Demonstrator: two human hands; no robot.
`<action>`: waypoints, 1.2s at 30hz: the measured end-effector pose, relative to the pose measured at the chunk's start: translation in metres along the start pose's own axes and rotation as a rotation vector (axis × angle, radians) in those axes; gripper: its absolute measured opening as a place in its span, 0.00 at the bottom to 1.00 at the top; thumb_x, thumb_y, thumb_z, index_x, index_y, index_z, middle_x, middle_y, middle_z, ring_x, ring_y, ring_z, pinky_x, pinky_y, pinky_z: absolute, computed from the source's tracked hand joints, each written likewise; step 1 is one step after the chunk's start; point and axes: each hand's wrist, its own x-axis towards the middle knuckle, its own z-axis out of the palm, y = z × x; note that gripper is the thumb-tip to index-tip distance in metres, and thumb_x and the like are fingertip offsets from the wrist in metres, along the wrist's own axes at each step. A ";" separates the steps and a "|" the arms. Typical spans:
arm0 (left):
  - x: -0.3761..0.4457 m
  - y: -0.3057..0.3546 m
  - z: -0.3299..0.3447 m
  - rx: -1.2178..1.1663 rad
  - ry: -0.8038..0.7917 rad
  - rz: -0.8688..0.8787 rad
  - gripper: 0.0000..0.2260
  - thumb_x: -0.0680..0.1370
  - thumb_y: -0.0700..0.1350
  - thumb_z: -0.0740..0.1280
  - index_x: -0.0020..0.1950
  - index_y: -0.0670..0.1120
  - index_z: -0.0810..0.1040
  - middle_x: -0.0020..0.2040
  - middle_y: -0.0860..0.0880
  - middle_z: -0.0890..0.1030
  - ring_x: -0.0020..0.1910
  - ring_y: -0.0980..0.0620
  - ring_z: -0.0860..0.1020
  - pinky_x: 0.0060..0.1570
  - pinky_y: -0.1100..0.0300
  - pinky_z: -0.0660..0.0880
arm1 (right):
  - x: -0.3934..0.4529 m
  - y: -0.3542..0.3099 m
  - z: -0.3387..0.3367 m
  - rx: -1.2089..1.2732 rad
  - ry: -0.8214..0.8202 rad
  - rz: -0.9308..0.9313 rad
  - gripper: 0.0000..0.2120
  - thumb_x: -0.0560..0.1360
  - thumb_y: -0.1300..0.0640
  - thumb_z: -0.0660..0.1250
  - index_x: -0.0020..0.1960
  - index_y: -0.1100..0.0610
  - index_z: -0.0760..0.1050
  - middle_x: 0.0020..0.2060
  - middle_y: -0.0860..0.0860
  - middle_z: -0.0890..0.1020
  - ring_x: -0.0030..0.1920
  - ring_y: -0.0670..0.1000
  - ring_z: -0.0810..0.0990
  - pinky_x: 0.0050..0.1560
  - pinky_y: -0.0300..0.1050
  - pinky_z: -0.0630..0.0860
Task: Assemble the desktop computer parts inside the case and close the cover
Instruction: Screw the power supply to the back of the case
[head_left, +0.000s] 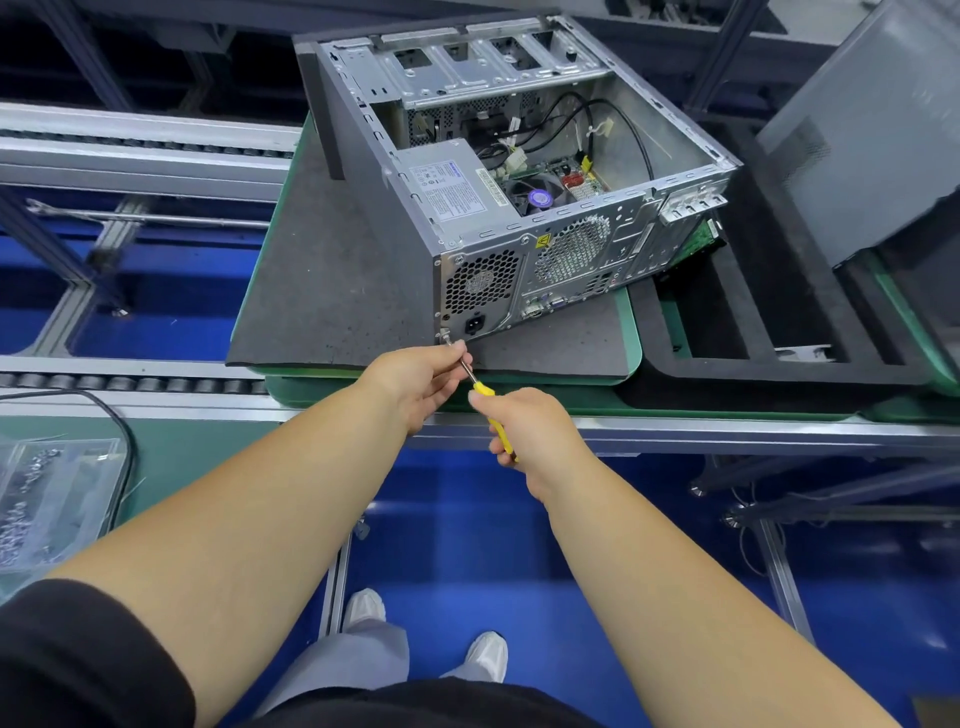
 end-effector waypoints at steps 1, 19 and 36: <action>0.001 0.000 0.000 0.004 0.011 -0.001 0.03 0.76 0.42 0.72 0.47 0.43 0.81 0.36 0.51 0.85 0.33 0.60 0.82 0.32 0.69 0.77 | 0.000 0.001 -0.001 -0.044 0.013 -0.028 0.12 0.75 0.46 0.70 0.45 0.54 0.76 0.35 0.51 0.78 0.32 0.49 0.75 0.32 0.42 0.72; 0.002 -0.005 -0.001 -0.021 -0.013 0.033 0.03 0.76 0.42 0.71 0.47 0.42 0.81 0.38 0.50 0.86 0.36 0.58 0.84 0.32 0.69 0.77 | -0.003 -0.002 0.004 0.010 -0.003 0.013 0.20 0.78 0.42 0.65 0.42 0.59 0.76 0.32 0.51 0.74 0.30 0.48 0.70 0.32 0.43 0.69; 0.002 -0.006 0.000 -0.026 0.000 0.022 0.04 0.77 0.43 0.71 0.48 0.43 0.82 0.39 0.50 0.86 0.37 0.59 0.84 0.31 0.69 0.77 | -0.007 -0.008 0.004 0.011 -0.066 0.062 0.22 0.83 0.44 0.57 0.44 0.58 0.79 0.29 0.50 0.75 0.28 0.48 0.70 0.30 0.40 0.68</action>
